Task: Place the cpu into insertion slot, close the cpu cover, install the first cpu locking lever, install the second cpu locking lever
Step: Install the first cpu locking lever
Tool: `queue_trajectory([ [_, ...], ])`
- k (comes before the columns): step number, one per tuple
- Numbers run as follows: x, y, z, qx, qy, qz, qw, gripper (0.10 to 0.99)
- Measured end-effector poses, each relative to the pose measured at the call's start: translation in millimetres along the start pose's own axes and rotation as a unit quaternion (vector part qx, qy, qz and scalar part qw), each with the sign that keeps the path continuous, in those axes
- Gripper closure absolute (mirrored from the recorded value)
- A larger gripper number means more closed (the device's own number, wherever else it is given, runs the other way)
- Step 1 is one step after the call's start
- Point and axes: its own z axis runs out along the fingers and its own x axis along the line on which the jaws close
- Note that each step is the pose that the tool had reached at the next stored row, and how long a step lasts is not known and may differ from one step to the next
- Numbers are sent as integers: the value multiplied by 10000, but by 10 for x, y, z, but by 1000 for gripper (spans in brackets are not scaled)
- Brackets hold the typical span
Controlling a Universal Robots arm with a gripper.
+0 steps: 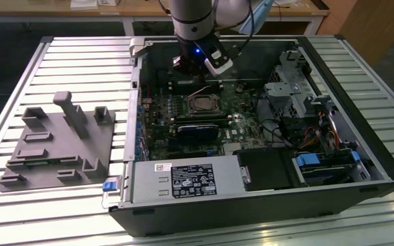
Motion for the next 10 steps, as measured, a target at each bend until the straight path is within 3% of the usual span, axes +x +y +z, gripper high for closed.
queue_trajectory([
  [2, 0, 3, 2, 106, 0, -16, 9999, 980],
  [4, 1, 3, 6, 179, -1, -23, 9998, 980],
  [10, 6, -3, 37, 202, -2, -17, 9998, 980],
])
